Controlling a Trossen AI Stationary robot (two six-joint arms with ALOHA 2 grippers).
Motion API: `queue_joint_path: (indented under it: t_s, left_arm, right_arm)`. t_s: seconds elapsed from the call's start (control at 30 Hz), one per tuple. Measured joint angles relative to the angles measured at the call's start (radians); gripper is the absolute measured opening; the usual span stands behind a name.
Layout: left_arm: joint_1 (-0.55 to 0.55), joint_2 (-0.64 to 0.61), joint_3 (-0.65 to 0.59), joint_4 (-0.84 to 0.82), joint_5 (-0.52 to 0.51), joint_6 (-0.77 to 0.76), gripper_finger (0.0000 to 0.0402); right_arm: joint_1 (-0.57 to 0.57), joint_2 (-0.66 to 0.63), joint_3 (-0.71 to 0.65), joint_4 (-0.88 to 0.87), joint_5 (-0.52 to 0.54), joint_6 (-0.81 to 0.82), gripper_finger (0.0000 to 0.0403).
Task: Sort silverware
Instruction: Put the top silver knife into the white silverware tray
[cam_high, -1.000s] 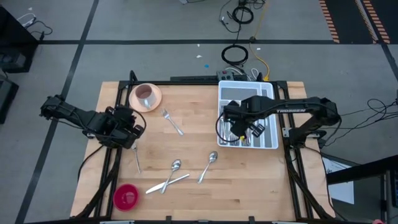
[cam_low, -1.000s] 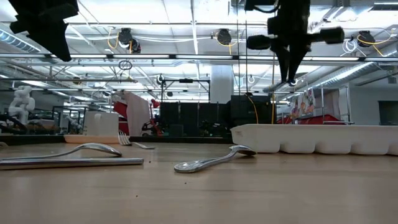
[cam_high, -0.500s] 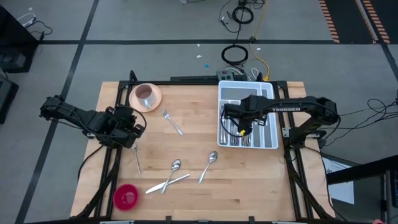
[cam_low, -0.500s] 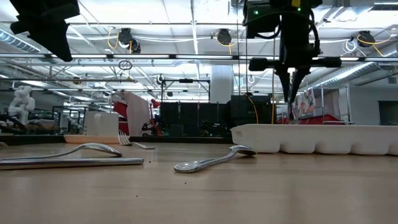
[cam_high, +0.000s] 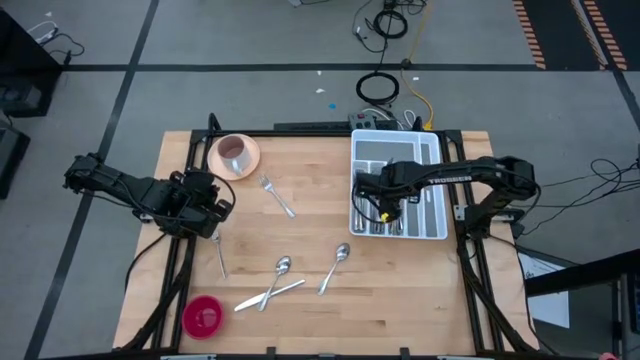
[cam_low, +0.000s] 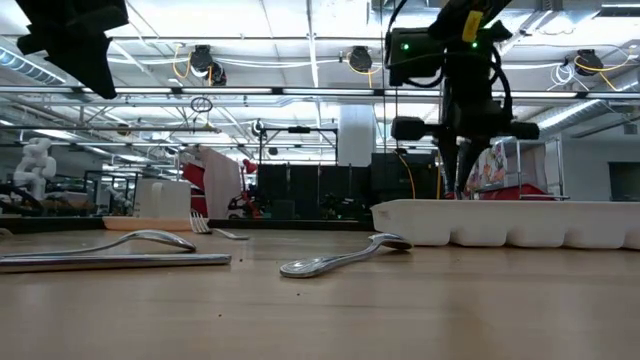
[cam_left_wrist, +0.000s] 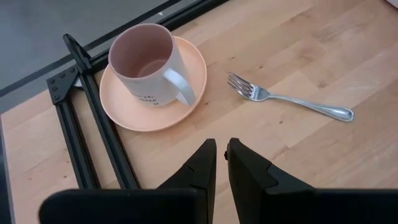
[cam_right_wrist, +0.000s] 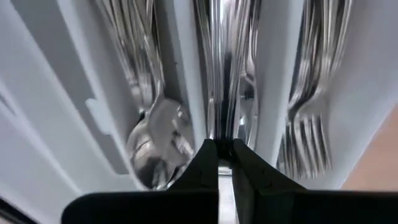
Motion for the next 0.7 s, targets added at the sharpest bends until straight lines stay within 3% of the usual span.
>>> queue_joint_path:
  t_s: [0.5, 0.7]
  left_arm:
    - [0.000, 0.000, 0.000, -0.001, 0.000, 0.001, 0.0048]
    - [0.000, 0.000, 0.000, -0.007, -0.016, 0.002, 0.0048]
  right_arm:
    - [-0.003, 0.131, 0.000, 0.097, -0.103, -0.085, 0.0000]
    - [-0.012, 0.139, 0.000, 0.149, -0.152, 0.021, 0.0005]
